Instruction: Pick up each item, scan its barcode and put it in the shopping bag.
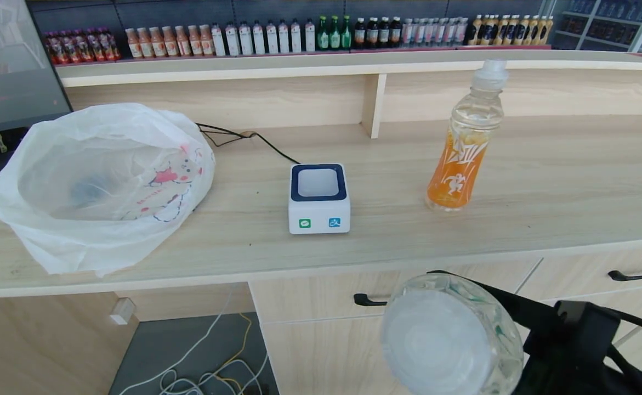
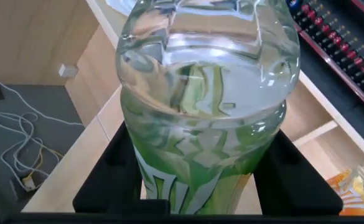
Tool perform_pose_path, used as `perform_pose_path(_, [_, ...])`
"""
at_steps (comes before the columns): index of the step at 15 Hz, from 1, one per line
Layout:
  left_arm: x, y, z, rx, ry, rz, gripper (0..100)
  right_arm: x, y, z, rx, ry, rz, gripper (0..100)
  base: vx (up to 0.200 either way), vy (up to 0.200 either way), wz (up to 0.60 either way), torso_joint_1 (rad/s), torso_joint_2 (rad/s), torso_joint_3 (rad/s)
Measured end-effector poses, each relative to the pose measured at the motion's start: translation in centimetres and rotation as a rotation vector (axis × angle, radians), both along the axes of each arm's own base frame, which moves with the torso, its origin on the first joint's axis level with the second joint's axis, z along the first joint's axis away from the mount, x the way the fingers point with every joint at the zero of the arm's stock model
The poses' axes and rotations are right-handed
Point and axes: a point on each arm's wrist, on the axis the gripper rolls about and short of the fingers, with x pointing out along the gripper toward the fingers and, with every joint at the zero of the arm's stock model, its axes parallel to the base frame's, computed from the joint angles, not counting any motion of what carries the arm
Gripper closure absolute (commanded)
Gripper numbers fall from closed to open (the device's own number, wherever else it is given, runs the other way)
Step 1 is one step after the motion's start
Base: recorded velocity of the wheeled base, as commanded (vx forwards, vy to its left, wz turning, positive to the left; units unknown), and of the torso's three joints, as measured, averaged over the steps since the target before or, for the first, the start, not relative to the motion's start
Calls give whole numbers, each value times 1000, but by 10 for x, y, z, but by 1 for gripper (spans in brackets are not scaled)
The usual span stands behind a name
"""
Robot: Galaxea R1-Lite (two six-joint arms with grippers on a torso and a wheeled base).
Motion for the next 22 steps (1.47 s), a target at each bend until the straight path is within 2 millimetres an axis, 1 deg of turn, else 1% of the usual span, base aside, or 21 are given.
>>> perform_pose_path(3, [0, 0, 0, 0, 0, 0, 0, 9, 11, 6, -52, -103, 46, 100, 0, 0, 0, 0, 0, 0])
perform_pose_path(5, [0, 0, 0, 0, 0, 0, 0, 12, 19, 9, -76, -153, 121, 100, 0, 0, 0, 0, 0, 0])
perform_pose_path(8, [0, 0, 0, 0, 0, -1, 0, 9, 30, 6, -116, -202, 196, 100, 0, 0, 0, 0, 0, 0])
perform_pose_path(11, [0, 0, 0, 0, 0, 0, 0, 10, 35, 6, -181, -309, 193, 100, 0, 0, 0, 0, 0, 0])
perform_pose_path(14, [0, 0, 0, 0, 0, 0, 0, 11, 36, 5, -207, -341, 199, 100, 0, 0, 0, 0, 0, 0])
perform_pose_path(18, [0, 0, 0, 0, 0, -1, 0, 7, 39, 5, -227, -393, 237, 100, 0, 0, 0, 0, 0, 0])
perform_pose_path(22, [0, 0, 0, 0, 0, 0, 0, 2, 42, 6, -325, -607, 226, 100, 0, 0, 0, 0, 0, 0])
